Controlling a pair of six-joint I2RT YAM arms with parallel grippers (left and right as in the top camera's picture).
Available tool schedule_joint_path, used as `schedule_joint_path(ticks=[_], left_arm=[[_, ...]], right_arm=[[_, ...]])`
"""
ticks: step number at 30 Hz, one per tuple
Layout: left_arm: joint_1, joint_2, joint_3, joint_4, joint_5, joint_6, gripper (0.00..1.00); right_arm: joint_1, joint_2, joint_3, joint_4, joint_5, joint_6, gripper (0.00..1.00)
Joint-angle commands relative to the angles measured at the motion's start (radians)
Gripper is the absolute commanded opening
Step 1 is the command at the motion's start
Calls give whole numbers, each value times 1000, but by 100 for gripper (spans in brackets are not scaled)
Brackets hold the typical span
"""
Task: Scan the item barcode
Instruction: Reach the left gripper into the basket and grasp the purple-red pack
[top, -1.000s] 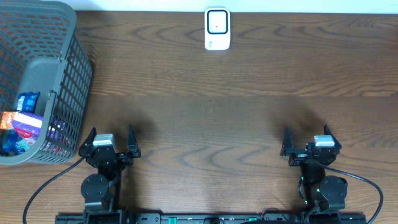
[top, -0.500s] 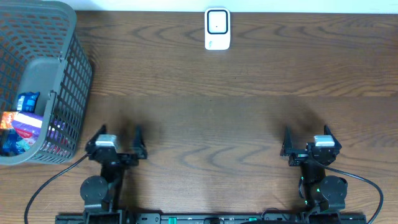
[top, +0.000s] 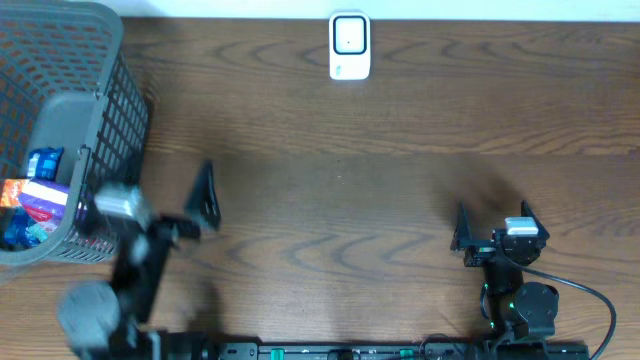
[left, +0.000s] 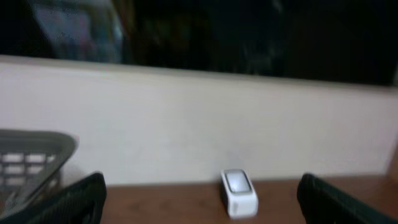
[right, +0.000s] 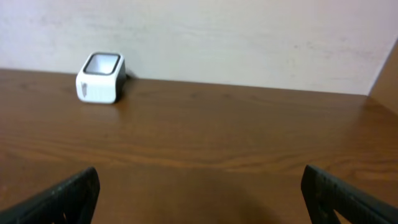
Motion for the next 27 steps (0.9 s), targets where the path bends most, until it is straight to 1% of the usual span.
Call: schedule_joint_path(ticks=[1,2,4,6,7,8,9,11,13,14,15,16,17,18,19,20,22,25,27], left_arm=[[4,315,322,-152,251,106,98],[5,373,367,-156,263,106,98],[10,485,458,-146,244,124,98],[35,577,571,-207,171,93,98],[60,640,668,-292,103,53,98],[94,716,798,-422,31,12,98],[143,812,966,-585,-37,-15,98],[209,935,1171,-730,-32,-13,98],[259,1014,1294,-791,-44,8,98],[277,1033,1316,-794,-69,34,98],[325,1059,1336,-787,-172,31,98],[358,1067,1337,-789,-259,-50,98],[401,1075,1337,-808,-355,-164,98],[421,1078,1337,-827,-393,-217,98],[493,1092,1337,-890,-454,-304,98],[547,1113,1336,-954,-488,-341,98],[608,1158,1333,-1036,-501,-357,98],[628,1218,1332,-1141,-501,-366,98],[628,1260,1326,-1215,-501,-412,98]], right_arm=[[-9,-5,-2,-5,-2,-11,99],[-9,-5,-2,-5,-2,-11,99],[-9,-5,-2,-5,-2,-11,99],[-9,-5,-2,-5,-2,-11,99],[-9,-5,-2,-5,-2,-11,99],[-9,-5,-2,-5,-2,-11,99],[-9,-5,-2,-5,-2,-11,99],[-9,-5,-2,-5,-2,-11,99],[-9,-5,-2,-5,-2,-11,99],[-9,-5,-2,-5,-2,-11,99],[-9,-5,-2,-5,-2,-11,99],[-9,-5,-2,-5,-2,-11,99],[-9,-5,-2,-5,-2,-11,99],[-9,-5,-2,-5,-2,-11,99],[-9,-5,-2,-5,-2,-11,99],[-9,-5,-2,-5,-2,-11,99],[-9,-5,-2,-5,-2,-11,99],[-9,-5,-2,-5,-2,-11,99],[-9,-5,-2,-5,-2,-11,99]])
